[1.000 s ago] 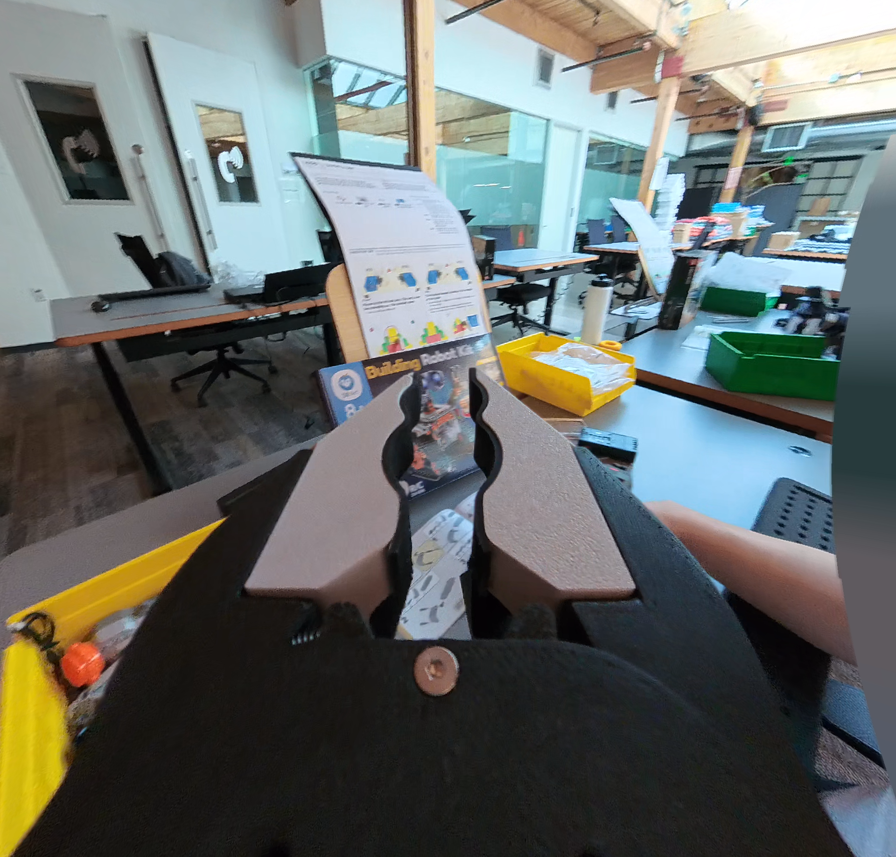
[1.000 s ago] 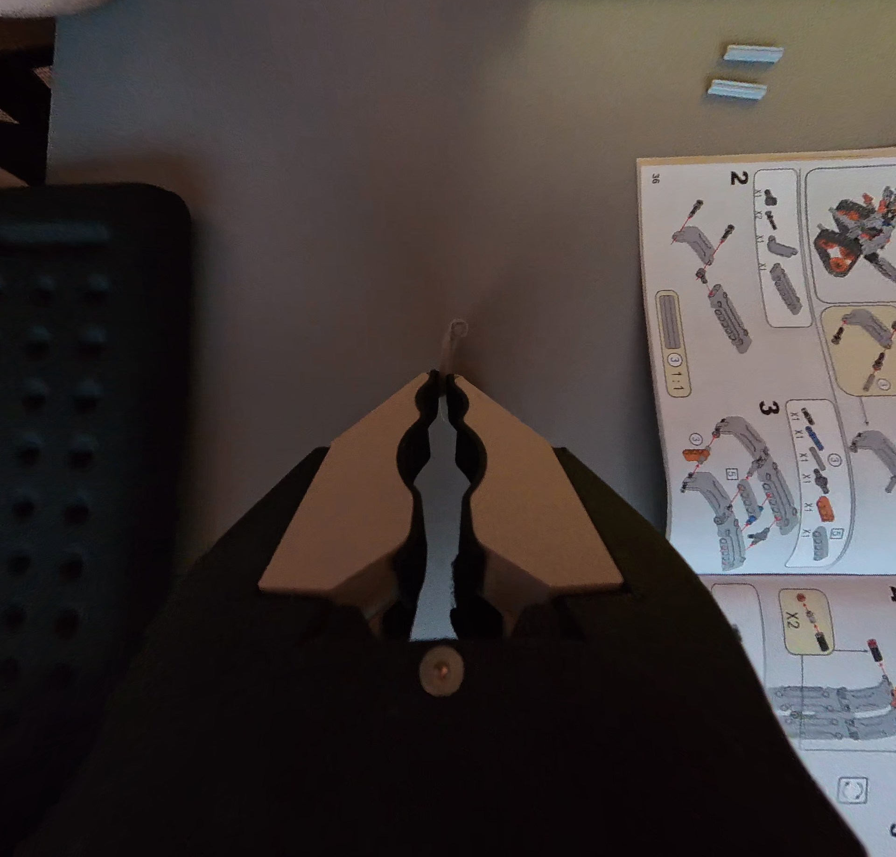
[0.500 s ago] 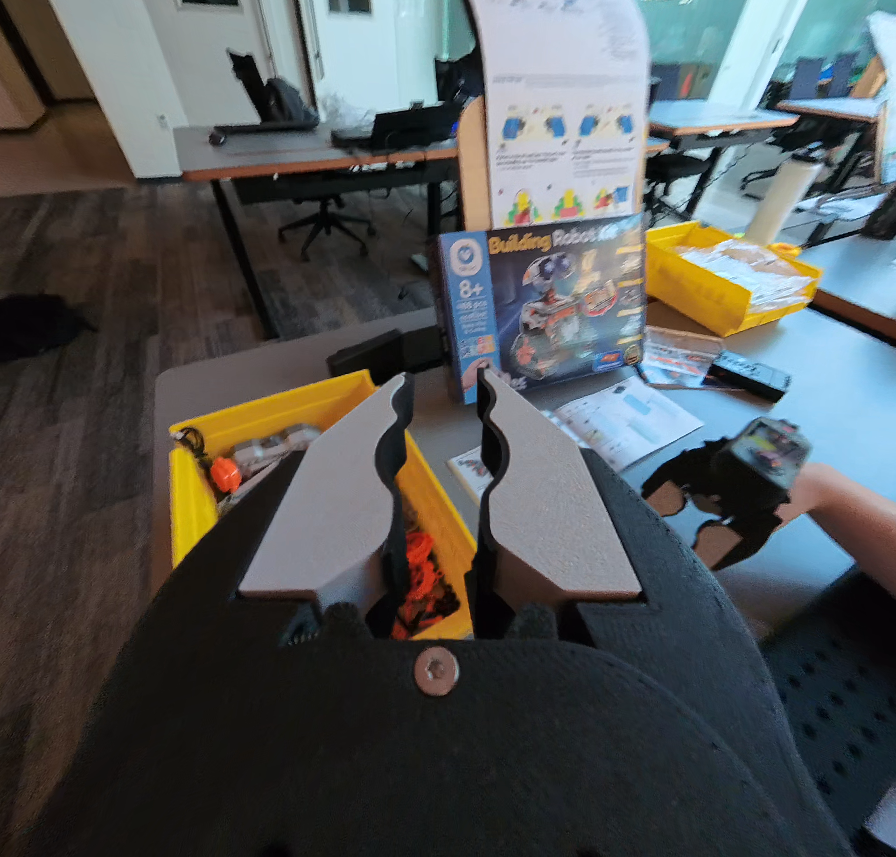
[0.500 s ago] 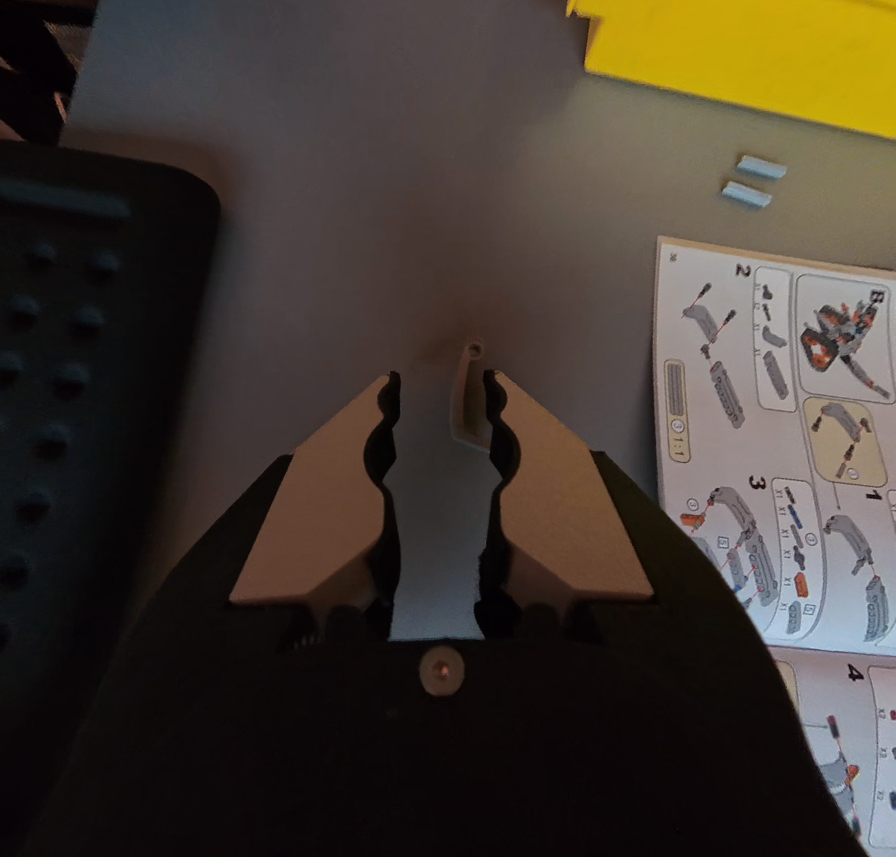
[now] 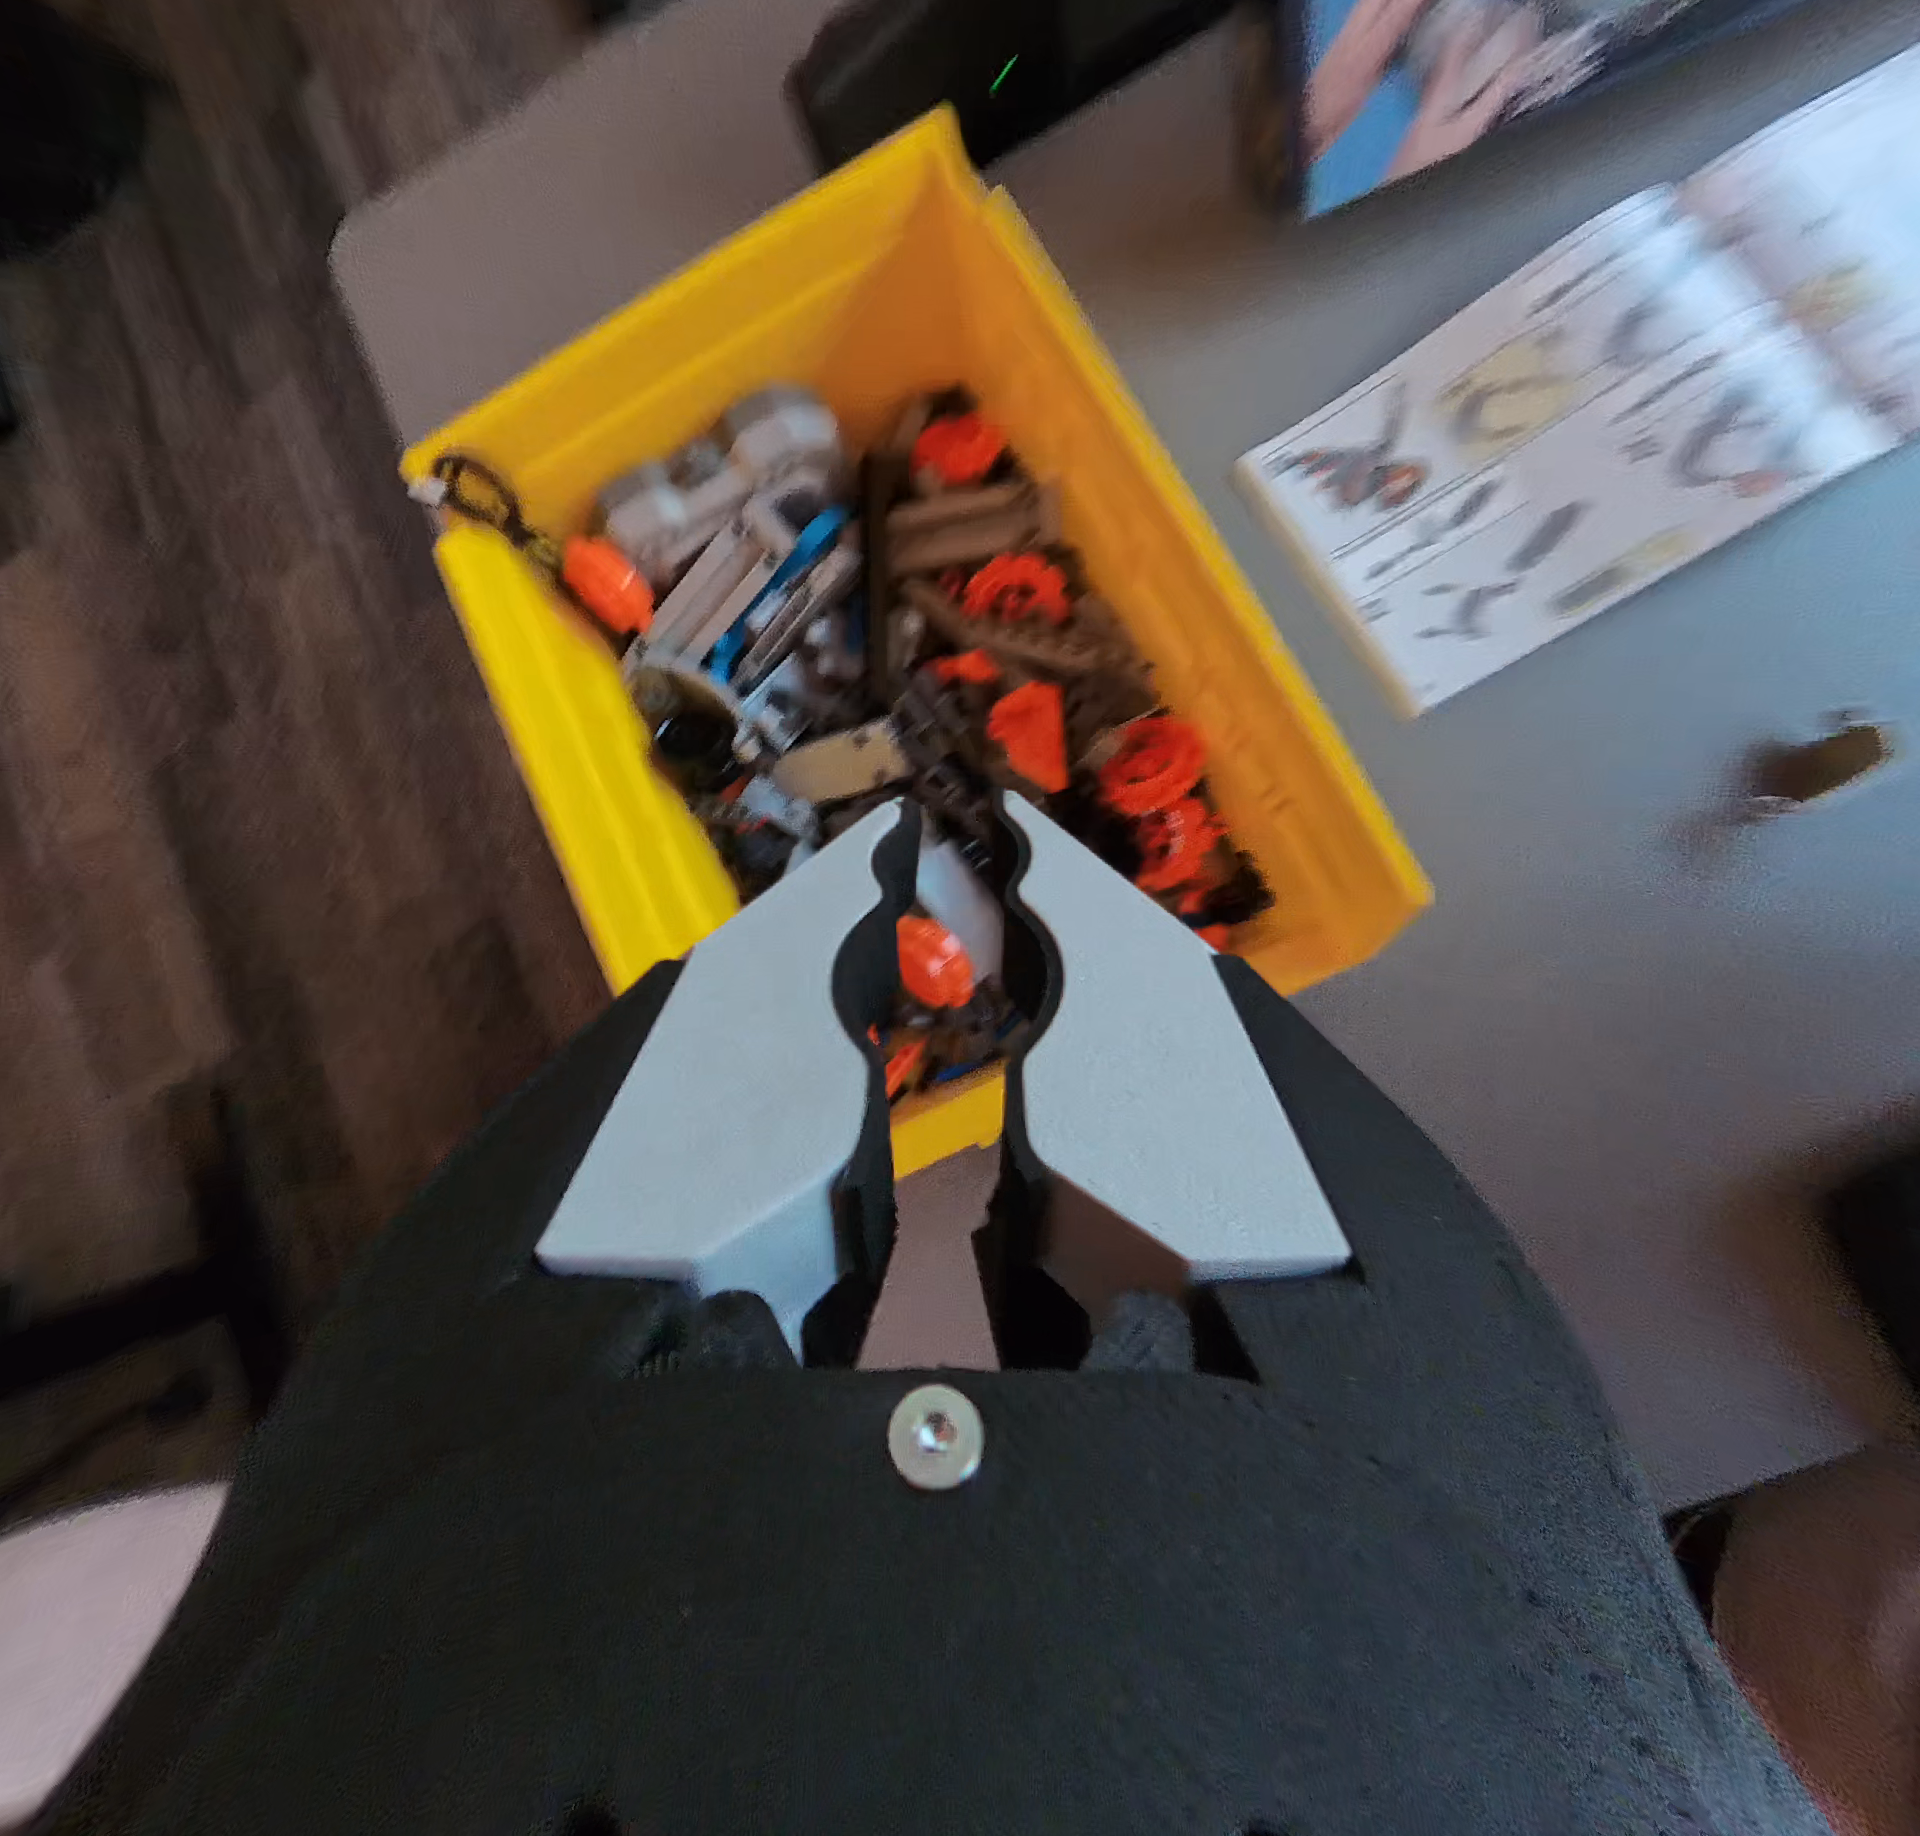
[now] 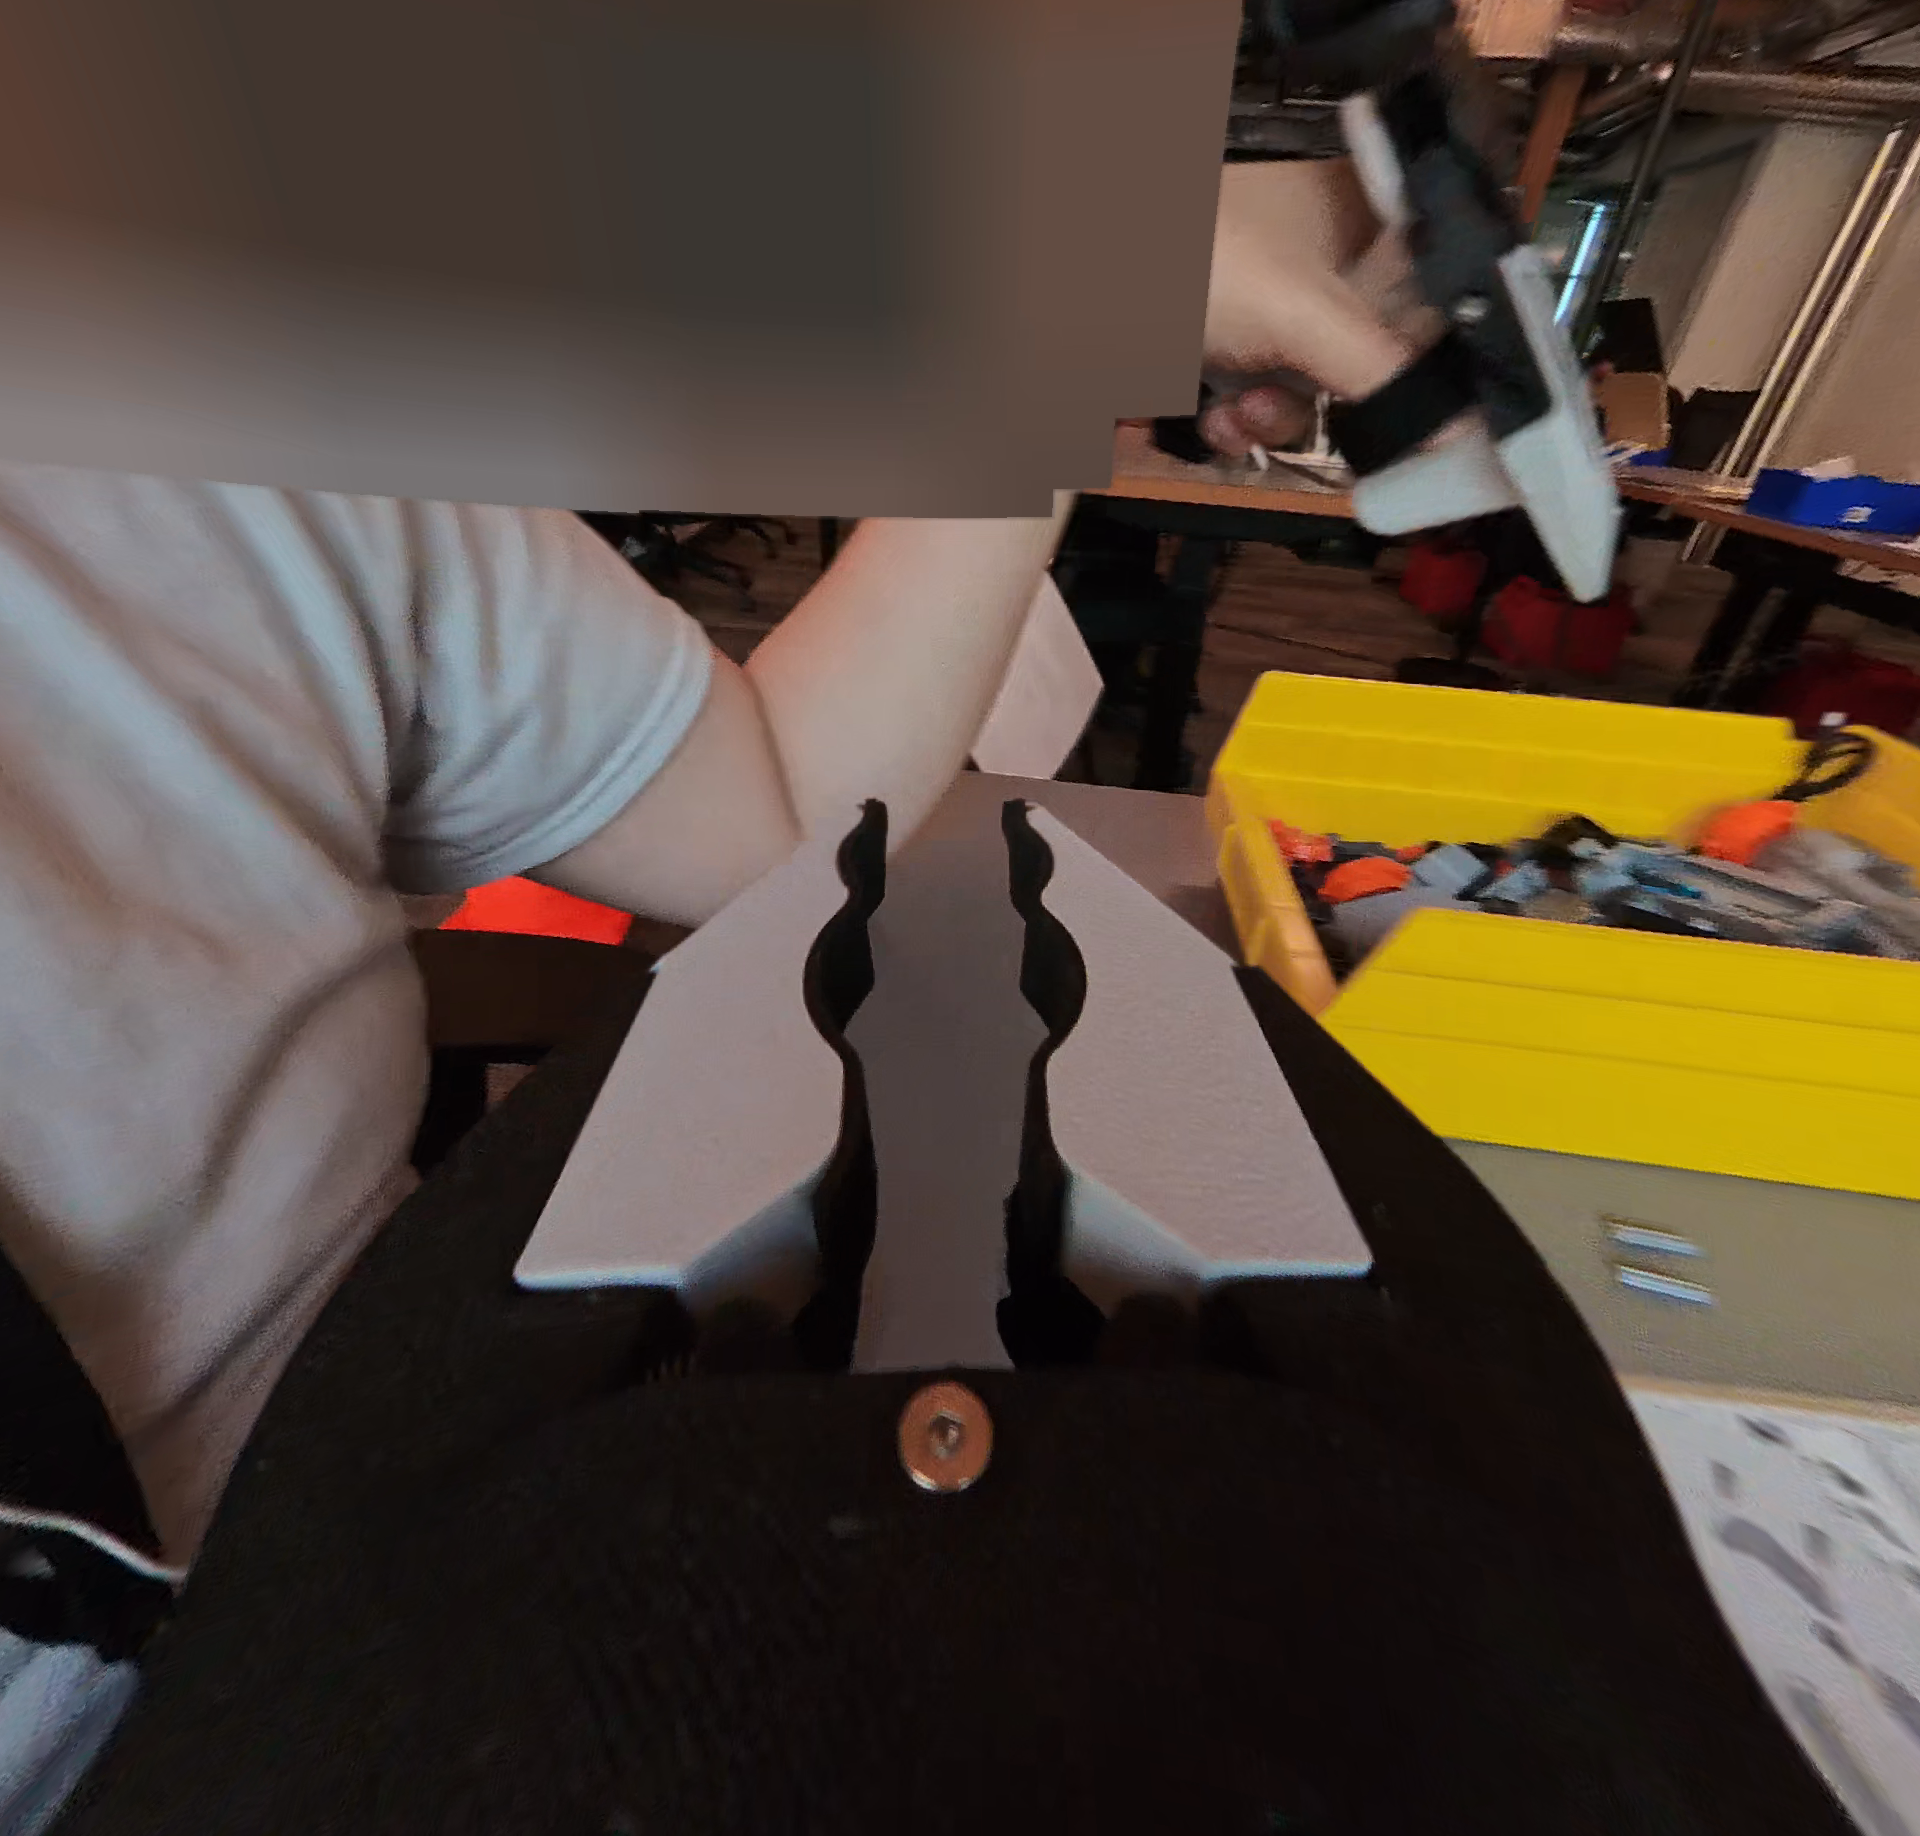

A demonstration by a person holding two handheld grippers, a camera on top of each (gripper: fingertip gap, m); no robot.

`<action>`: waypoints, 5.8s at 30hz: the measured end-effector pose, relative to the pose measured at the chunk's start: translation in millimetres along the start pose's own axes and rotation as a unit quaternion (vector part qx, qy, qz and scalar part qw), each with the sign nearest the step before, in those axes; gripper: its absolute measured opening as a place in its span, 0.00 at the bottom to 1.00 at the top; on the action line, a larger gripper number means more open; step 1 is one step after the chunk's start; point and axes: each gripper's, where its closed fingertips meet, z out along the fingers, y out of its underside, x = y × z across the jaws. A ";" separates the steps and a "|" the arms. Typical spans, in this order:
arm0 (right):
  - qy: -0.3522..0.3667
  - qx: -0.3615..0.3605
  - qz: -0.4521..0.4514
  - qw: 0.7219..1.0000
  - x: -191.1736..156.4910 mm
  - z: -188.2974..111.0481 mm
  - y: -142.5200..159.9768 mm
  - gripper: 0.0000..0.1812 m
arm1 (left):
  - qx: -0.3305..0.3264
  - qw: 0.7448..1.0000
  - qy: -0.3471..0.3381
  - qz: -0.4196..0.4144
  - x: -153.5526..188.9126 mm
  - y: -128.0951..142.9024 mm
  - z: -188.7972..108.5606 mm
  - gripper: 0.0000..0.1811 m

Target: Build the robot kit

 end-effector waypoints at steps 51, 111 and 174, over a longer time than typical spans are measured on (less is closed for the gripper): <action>-0.037 -0.146 -0.008 0.989 -3.0 29.5 90.0 0.08 | -0.254 0.966 -0.011 -0.037 -41.6 65.3 122.2 0.10; -0.046 -0.151 0.057 0.986 2.5 18.6 94.7 0.08 | -0.213 0.969 0.061 0.106 10.3 34.9 148.0 0.44; -0.054 -0.150 0.083 0.984 3.1 18.1 95.2 0.08 | -0.241 0.957 -0.018 0.163 -32.0 52.6 146.5 0.30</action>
